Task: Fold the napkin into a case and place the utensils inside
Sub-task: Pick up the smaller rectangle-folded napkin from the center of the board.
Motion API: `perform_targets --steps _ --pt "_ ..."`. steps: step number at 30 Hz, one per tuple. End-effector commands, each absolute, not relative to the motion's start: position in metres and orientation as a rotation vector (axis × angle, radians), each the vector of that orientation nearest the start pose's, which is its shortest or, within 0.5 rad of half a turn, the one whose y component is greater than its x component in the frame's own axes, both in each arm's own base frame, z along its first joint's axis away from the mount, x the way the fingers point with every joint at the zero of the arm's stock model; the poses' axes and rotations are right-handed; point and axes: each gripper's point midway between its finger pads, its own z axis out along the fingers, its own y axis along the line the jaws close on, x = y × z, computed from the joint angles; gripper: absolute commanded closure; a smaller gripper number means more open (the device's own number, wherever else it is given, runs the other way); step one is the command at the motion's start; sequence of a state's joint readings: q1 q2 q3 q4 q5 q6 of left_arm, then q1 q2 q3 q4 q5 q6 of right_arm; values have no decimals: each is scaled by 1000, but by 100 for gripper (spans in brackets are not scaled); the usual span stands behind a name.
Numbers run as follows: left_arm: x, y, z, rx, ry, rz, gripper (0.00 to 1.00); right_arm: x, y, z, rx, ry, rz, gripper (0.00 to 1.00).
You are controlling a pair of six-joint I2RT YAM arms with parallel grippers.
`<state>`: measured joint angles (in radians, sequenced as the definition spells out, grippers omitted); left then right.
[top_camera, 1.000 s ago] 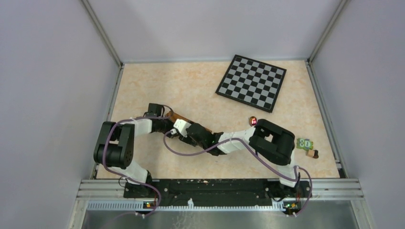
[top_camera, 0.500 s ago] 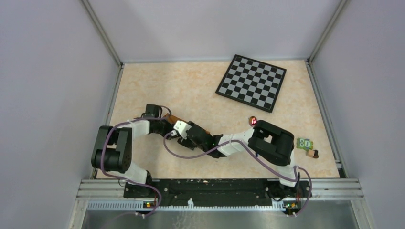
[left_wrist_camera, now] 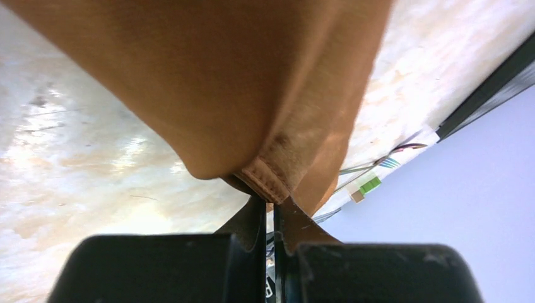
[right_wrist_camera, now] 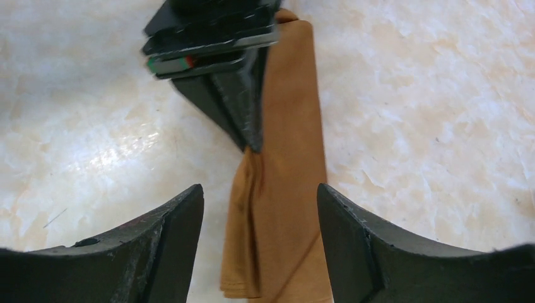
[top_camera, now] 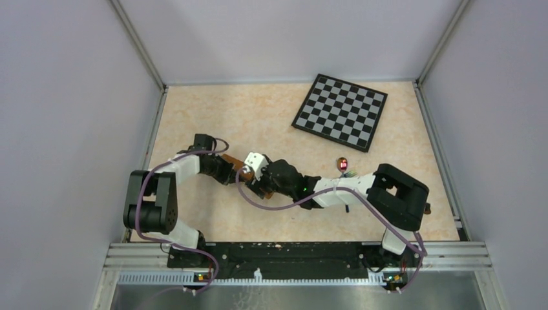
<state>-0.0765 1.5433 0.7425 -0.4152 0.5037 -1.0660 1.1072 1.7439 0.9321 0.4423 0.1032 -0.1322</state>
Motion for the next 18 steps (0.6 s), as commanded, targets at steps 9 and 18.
perform_targets --steps 9,18 --pt "286 -139 75 -1235 2665 -969 100 249 464 98 -1167 1579 314 36" --pt "285 -139 72 -1235 2668 -963 100 266 462 82 -1155 1555 127 37"
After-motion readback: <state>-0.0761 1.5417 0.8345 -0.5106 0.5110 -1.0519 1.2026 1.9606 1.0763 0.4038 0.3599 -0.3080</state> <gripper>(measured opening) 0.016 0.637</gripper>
